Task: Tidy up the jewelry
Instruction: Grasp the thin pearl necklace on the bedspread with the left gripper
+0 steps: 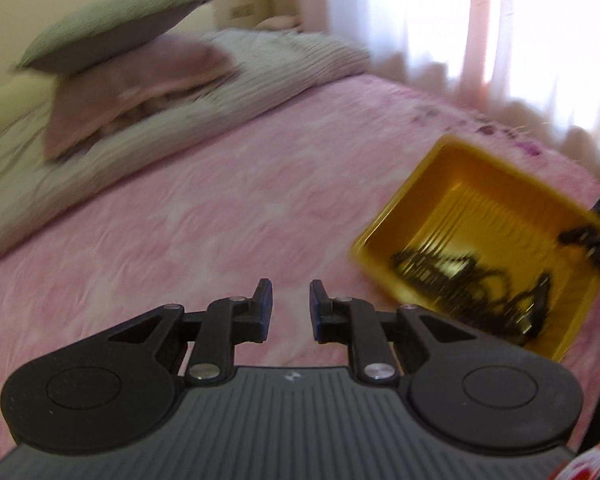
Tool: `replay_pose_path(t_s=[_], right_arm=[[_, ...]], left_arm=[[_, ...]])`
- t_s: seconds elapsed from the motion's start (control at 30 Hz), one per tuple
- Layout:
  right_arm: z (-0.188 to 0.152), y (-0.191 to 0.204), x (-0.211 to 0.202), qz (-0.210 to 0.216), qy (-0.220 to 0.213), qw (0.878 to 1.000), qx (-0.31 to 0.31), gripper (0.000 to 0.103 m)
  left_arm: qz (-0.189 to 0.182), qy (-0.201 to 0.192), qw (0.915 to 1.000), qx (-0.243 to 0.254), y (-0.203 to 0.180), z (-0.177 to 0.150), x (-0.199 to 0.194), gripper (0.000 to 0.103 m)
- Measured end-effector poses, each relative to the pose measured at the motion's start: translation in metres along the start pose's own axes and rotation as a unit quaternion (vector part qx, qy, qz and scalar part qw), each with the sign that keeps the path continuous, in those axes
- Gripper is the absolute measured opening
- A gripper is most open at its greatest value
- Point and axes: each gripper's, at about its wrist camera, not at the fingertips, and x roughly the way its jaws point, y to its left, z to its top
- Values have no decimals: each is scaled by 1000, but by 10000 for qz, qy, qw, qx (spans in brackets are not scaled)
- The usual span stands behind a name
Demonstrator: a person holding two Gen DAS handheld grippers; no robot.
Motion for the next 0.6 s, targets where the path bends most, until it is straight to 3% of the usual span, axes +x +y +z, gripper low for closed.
replay_pose_path(t_s=[0.2, 0.3, 0.43, 0.6], right_arm=[[0, 1, -1, -6, 11, 10000, -8, 5], [1, 0, -1, -4, 13, 10000, -8, 5], [0, 0, -1, 3, 40, 10000, -11, 5], [1, -1, 0, -5, 36, 10000, -8, 5]], left_arm=[[206, 310, 9993, -78, 13, -62, 13, 17], [121, 443, 9989, 100, 9, -91, 17, 17], [-66, 648, 9954, 697, -10, -118, 26, 17], [-97, 690, 9881, 1375, -30, -125, 41, 17]])
